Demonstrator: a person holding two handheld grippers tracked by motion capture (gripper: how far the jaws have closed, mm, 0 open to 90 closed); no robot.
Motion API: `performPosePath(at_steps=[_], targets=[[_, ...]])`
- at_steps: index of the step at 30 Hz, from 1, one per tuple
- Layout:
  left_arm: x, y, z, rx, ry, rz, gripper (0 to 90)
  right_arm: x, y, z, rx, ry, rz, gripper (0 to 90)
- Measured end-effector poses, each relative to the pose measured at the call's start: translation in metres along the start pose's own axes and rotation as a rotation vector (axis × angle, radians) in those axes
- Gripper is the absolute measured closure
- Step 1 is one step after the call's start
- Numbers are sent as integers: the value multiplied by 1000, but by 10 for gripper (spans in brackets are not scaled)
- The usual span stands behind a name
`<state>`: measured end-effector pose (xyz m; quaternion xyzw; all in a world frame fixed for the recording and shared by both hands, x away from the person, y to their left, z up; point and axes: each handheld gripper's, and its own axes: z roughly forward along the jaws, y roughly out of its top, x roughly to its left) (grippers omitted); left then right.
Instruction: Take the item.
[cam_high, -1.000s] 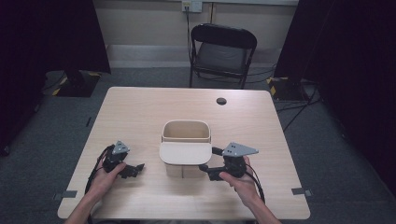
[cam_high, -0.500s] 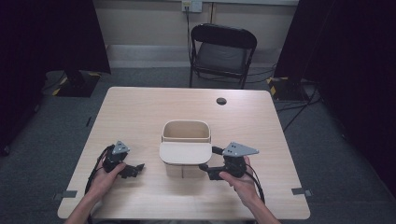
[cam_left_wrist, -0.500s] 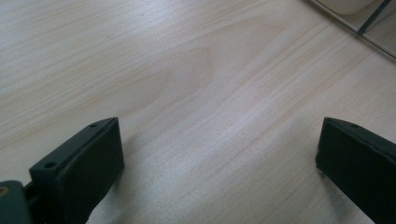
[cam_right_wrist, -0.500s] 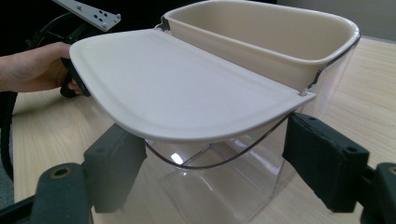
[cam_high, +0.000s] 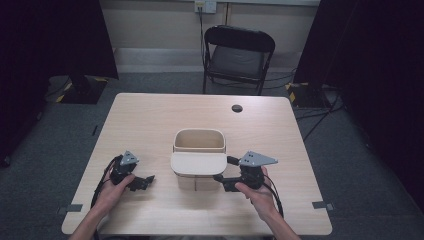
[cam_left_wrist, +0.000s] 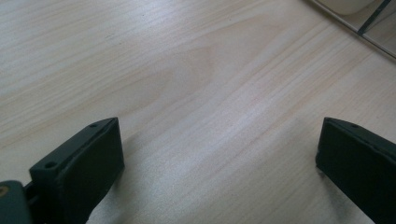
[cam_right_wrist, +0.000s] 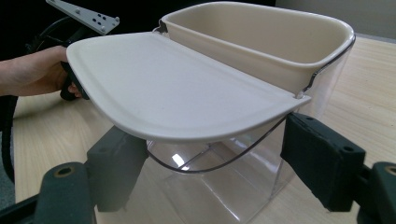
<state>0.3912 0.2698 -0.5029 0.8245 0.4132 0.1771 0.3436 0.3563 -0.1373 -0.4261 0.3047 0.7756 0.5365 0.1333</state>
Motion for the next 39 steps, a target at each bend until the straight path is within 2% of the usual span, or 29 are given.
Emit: performPosePath(at_steps=[9, 39], targets=[[0, 0, 0, 0, 0, 0, 3, -1, 1, -1, 5, -5, 4, 223], [0, 0, -1, 4, 3, -3, 3, -4, 12, -2, -30, -14, 18, 266]])
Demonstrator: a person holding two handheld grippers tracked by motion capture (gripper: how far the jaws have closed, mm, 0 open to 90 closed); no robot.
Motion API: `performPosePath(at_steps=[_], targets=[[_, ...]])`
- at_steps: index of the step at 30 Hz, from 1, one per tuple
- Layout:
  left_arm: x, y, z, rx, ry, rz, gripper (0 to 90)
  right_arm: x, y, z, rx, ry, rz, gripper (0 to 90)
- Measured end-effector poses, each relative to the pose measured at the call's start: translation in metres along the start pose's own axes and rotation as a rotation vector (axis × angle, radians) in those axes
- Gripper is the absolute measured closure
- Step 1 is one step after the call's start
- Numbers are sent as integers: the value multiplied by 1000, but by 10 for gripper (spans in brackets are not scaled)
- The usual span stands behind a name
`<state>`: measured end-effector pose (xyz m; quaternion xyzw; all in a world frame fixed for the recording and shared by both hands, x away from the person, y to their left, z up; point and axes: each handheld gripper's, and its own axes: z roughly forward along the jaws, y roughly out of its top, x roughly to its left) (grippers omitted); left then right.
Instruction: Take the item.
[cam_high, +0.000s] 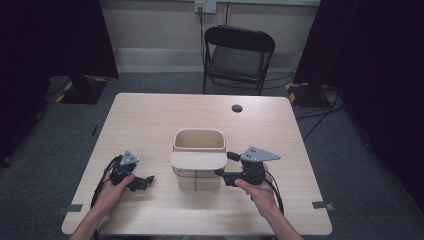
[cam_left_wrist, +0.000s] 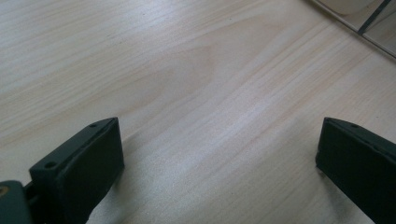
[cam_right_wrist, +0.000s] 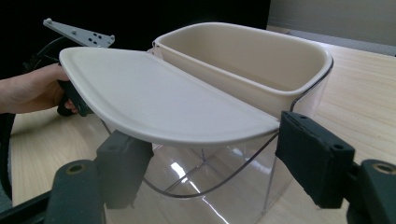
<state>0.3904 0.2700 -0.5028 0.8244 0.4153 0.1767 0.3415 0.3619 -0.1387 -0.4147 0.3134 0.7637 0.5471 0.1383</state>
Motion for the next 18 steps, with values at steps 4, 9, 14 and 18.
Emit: performPosePath(at_steps=[4, 9, 14, 18], targets=[[0, 0, 0, -1, -1, 2, 3, -2, 2, 0, -2, 8, 8, 271], [0, 0, 0, 0, 0, 2, 3, -2, 5, 0, -4, 9, 5, 270], [0, 0, 0, 1, 0, 4, 3, -3, 6, 0, -6, 12, 5, 271], [0, 0, 0, 1, 0, 2, 3, -2, 7, 1, -11, 9, 0, 266]])
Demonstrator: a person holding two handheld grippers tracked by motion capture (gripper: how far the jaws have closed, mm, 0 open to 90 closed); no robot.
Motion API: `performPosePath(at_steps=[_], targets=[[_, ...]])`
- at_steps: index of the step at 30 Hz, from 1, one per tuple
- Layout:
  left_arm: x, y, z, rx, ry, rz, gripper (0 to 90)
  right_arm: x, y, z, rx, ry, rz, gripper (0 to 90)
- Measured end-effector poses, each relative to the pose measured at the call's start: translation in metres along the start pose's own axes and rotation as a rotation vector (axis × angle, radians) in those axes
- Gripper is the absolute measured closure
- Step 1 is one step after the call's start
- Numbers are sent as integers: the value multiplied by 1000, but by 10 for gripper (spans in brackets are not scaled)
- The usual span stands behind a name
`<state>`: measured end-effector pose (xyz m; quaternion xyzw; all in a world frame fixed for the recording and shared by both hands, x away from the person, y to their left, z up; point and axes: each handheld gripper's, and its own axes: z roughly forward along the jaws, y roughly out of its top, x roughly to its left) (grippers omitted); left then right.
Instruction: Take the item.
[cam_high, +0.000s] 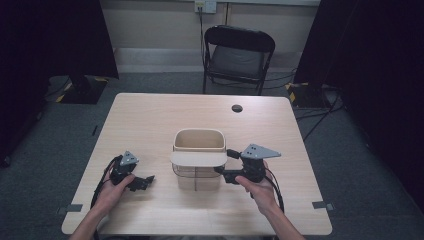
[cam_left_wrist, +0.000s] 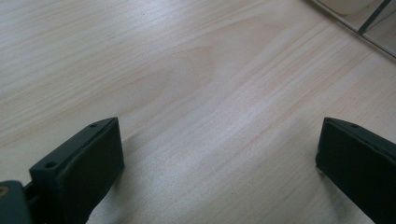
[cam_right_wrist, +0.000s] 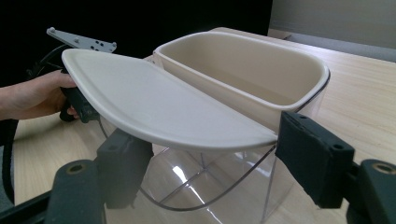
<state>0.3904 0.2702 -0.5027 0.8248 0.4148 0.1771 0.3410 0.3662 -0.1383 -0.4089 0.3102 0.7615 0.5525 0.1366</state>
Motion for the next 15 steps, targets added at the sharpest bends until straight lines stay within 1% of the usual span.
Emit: performPosePath(at_steps=[5, 8, 15], targets=[[0, 0, 0, 0, 0, -1, 3, 0, 1, 0, -5, -4, -2, 264], [0, 0, 0, -1, -1, -1, 3, 1, 2, 0, -9, -11, -4, 247], [0, 0, 0, -1, 0, -1, 3, 2, 6, 1, -17, -4, -13, 251]])
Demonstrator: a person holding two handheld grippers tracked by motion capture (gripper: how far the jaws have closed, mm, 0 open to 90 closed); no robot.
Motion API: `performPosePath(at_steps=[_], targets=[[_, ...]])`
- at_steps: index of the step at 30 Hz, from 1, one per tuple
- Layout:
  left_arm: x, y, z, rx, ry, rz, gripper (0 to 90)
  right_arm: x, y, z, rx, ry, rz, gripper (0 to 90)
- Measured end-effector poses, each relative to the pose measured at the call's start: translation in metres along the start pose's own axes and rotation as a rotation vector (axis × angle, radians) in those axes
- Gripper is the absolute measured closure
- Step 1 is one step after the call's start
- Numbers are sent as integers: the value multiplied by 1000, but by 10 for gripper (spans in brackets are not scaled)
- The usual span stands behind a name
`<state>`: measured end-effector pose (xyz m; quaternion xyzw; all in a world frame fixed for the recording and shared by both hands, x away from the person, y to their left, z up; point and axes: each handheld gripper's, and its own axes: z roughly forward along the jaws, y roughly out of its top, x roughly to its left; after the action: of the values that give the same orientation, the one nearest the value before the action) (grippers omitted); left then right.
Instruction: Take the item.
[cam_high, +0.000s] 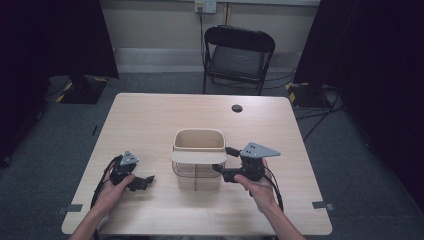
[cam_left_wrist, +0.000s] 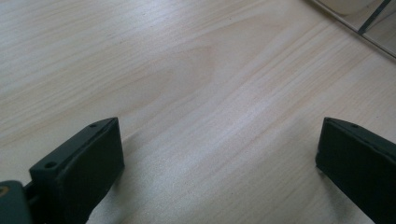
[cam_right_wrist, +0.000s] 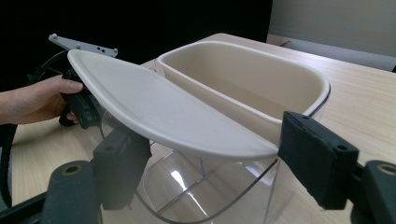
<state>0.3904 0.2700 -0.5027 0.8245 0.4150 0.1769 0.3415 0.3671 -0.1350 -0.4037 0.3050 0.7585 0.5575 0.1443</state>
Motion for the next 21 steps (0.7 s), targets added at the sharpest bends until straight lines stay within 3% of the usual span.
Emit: performPosePath(at_steps=[21], targets=[[0, 0, 0, 2, 1, 2, 3, 0, 5, 3, 12, 17, -1, 337]])
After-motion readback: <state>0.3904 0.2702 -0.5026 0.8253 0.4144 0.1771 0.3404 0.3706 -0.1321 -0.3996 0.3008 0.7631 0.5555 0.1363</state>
